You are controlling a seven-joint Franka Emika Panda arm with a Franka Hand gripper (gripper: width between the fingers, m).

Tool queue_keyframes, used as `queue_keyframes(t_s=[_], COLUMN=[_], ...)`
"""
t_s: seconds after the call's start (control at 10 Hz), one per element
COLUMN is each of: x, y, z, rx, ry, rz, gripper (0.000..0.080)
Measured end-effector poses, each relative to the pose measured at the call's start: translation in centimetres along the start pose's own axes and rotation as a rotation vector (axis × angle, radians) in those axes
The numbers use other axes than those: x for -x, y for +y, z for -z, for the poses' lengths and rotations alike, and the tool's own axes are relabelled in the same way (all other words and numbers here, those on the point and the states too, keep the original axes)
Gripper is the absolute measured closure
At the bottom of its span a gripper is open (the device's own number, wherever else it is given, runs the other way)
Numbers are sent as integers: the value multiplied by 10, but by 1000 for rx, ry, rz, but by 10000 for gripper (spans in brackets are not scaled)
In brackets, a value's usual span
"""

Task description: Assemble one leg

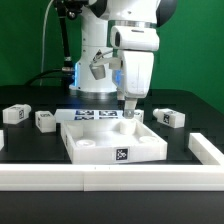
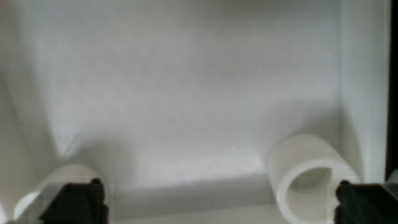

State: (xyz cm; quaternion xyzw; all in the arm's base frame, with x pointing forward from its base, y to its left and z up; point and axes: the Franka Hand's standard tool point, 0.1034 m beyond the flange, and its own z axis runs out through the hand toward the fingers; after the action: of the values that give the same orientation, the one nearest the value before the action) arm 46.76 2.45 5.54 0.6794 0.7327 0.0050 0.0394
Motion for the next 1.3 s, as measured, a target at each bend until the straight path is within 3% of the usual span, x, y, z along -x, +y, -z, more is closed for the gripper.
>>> queue_keyframes(t_s=[0.3,0.7,1.0,1.3], x=[9,9,20,21], y=[-8,-9,-33,-46], z=[-5,-6,-17,-37], rx=[-18,-19,-31,-61], ry=[-29,-29,-12,2], rz=[66,73,113,101], gripper=[150,150,150,150])
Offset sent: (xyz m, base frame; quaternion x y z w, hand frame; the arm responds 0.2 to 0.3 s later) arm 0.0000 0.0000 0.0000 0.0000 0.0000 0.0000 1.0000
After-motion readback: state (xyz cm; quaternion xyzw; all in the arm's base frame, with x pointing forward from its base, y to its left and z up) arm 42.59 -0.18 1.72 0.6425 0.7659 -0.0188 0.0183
